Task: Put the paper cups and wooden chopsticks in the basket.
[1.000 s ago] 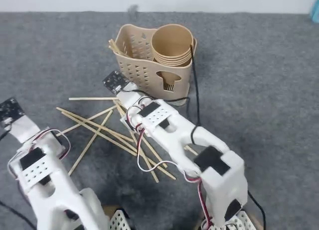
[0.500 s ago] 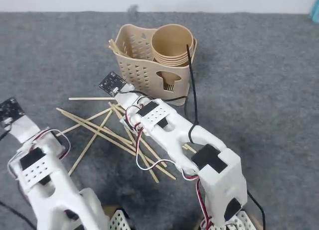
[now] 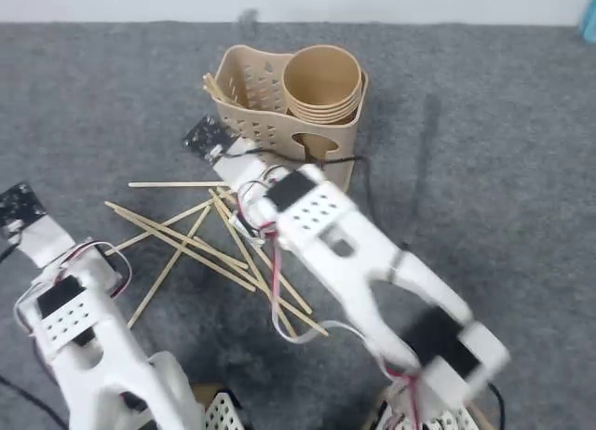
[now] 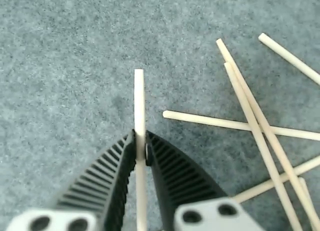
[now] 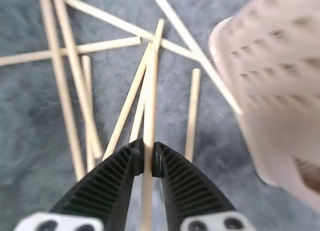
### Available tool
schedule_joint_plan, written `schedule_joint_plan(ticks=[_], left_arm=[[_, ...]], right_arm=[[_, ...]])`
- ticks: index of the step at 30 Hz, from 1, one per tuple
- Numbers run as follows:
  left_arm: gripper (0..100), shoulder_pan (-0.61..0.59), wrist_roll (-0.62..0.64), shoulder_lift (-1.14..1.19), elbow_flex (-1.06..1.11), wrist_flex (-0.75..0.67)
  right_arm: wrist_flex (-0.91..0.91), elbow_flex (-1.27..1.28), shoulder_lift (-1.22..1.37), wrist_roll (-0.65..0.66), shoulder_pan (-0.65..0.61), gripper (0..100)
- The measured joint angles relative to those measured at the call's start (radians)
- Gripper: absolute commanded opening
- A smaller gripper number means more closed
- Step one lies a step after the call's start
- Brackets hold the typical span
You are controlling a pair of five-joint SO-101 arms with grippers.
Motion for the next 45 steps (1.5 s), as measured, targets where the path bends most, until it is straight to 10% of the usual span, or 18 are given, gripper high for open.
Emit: schedule_joint_plan(ticks=[14, 23, 31, 45], left_arm=[[1, 0.000, -0.011, 0.000, 0.000, 0.000], [1, 0.000, -0.017, 0.000, 0.000, 0.000], [1, 0.000, -0.017, 0.000, 0.006, 0.000], [1, 0.000, -0.017, 0.000, 0.006, 0.000]], right_arm=[[0.028, 0.539, -1.062, -0.064, 0.003, 0.8], [-0.431, 0.770, -1.419, -0.183, 0.149, 0.8], [-0.927, 0.783, -1.370, -0.232, 0.173, 0.8], [-1.653, 0.448, -0.571, -0.080, 0.170, 0.8]])
